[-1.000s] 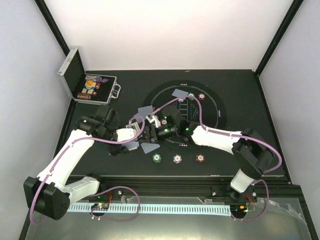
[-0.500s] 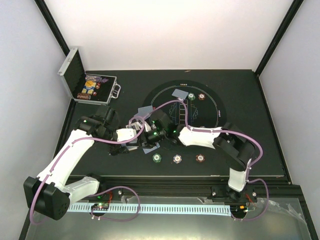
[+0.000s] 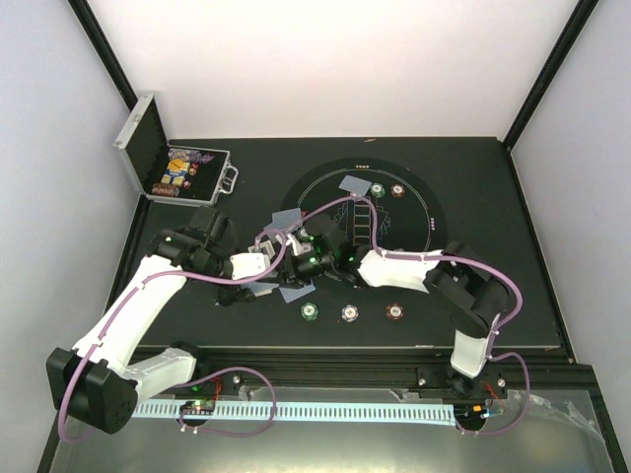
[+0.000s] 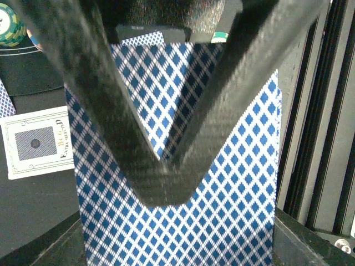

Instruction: Distribute texas hold em gaming equipment

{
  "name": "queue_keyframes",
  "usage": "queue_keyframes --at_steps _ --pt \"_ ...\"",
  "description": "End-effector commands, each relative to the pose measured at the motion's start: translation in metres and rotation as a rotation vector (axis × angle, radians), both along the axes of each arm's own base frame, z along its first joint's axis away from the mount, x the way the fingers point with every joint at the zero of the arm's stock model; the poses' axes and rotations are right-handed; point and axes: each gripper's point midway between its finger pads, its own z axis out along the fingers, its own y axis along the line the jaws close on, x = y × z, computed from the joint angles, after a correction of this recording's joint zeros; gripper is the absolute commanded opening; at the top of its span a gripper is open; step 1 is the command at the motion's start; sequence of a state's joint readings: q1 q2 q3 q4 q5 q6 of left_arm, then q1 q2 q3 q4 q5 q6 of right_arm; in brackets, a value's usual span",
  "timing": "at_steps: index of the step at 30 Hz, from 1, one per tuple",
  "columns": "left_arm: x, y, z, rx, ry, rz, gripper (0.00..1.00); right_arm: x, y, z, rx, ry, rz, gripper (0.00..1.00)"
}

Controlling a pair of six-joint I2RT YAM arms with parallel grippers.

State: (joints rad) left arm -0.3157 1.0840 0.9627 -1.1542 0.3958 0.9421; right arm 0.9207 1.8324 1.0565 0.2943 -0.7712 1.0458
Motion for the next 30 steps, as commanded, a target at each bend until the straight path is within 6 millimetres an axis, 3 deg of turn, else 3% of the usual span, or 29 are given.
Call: queue_keyframes --at_steps 1,6,15,25,30 --pt "-0.001 -0.002 0.014 -0.023 -0.034 -0.017 0.02 0.013 -0.028 -0.033 -0.119 0.018 -0.079 0.53" --pt "-0.001 -0.002 0.013 -0.024 -0.031 -0.015 0.02 0.016 -0.036 -0.033 -0.168 -0.002 -0.08 0.41" --pt "-0.001 -0.001 0.013 -0.019 -0.032 -0.015 0.02 0.022 -0.051 -0.012 -0.178 -0.059 -0.098 0.38" --pt "-0.001 -0.002 0.012 -0.022 -0.027 -0.015 0.02 0.021 -0.055 0.007 -0.166 -0.085 -0.101 0.06" --pt "-0.001 -0.001 0.01 -0.018 -0.028 -0.015 0.01 0.027 -0.064 0.017 -0.173 -0.113 -0.114 0.03"
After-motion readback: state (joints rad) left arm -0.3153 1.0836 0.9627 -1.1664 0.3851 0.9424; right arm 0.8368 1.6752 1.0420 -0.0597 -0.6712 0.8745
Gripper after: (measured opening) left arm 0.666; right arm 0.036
